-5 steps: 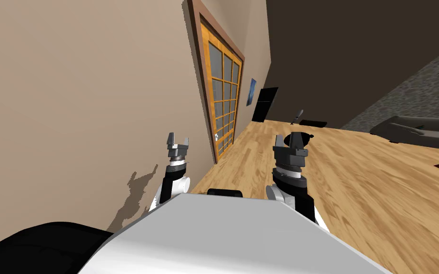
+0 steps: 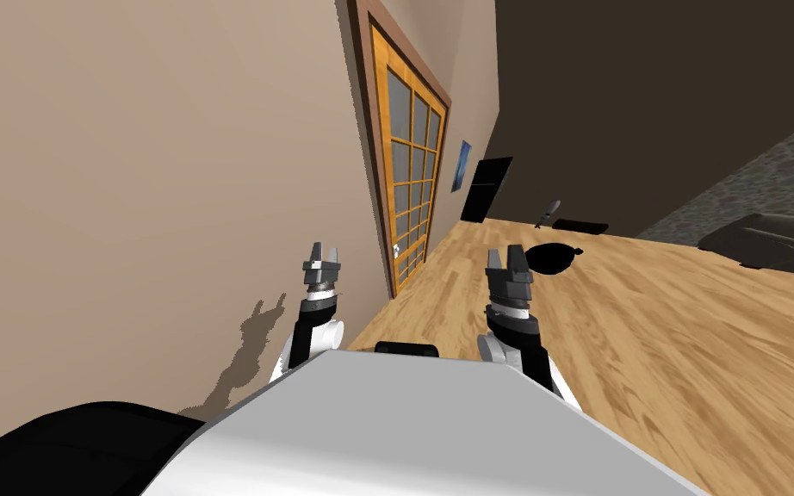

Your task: Pull the door open

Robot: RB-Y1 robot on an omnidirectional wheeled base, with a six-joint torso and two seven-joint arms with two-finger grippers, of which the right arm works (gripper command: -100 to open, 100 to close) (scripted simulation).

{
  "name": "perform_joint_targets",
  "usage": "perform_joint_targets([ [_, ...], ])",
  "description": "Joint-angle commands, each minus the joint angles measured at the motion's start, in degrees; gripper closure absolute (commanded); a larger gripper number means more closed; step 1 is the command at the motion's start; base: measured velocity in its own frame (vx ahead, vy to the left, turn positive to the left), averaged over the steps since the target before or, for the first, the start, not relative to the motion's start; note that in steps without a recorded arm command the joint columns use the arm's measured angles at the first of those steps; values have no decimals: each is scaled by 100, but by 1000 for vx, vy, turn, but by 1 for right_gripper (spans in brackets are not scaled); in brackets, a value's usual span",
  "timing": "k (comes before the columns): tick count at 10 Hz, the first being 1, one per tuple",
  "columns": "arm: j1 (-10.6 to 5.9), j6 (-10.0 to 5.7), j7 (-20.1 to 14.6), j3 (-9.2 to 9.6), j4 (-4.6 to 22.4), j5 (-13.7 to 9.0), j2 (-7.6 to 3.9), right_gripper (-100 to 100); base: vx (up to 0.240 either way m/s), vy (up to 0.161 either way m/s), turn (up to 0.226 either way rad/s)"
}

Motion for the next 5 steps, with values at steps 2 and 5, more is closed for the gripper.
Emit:
perform_joint_targets([
  [2,-112,-107,238,53,362,147,-38,-100,91,6,71],
  [5,-262,-258,517,71,866,316,-118,-100,95,13,78],
])
